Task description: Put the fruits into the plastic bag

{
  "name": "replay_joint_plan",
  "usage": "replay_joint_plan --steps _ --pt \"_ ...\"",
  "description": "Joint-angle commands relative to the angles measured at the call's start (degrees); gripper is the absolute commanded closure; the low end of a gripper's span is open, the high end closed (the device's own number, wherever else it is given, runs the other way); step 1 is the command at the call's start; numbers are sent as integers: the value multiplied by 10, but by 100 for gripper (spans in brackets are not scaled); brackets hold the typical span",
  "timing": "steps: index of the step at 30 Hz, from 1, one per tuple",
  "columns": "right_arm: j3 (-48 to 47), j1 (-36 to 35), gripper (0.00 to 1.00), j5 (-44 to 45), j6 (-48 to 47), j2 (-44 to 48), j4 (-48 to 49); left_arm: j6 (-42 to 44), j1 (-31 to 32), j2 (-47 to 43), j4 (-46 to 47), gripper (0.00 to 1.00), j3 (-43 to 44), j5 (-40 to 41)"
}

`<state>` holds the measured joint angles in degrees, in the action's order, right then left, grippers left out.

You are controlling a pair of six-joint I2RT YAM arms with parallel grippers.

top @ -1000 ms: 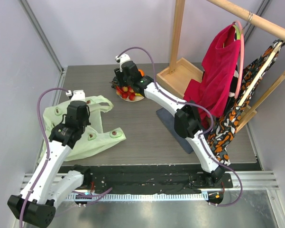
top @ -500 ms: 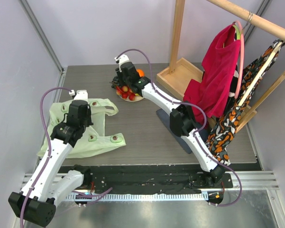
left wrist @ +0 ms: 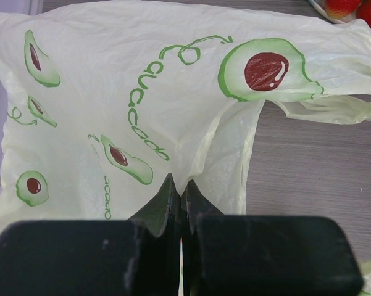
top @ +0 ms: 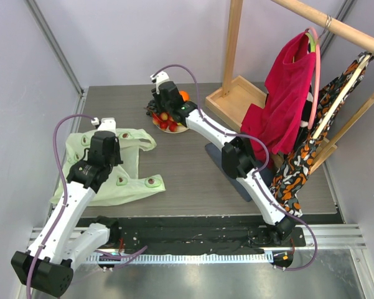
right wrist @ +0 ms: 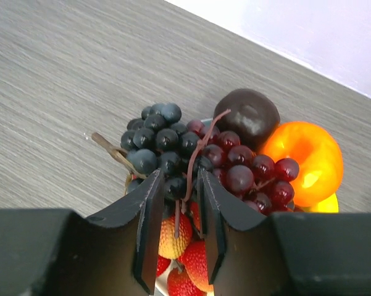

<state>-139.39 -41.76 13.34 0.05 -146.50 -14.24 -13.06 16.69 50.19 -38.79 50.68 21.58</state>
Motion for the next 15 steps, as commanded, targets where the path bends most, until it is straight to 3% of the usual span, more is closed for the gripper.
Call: replay_joint_plan --steps 1,15 --pt "-37 2 65 -3 -10 -6 34 0 -4 3 25 100 1 -5" --pt "-40 7 68 -6 -9 -23 37 0 -3 2 25 100 0 -8"
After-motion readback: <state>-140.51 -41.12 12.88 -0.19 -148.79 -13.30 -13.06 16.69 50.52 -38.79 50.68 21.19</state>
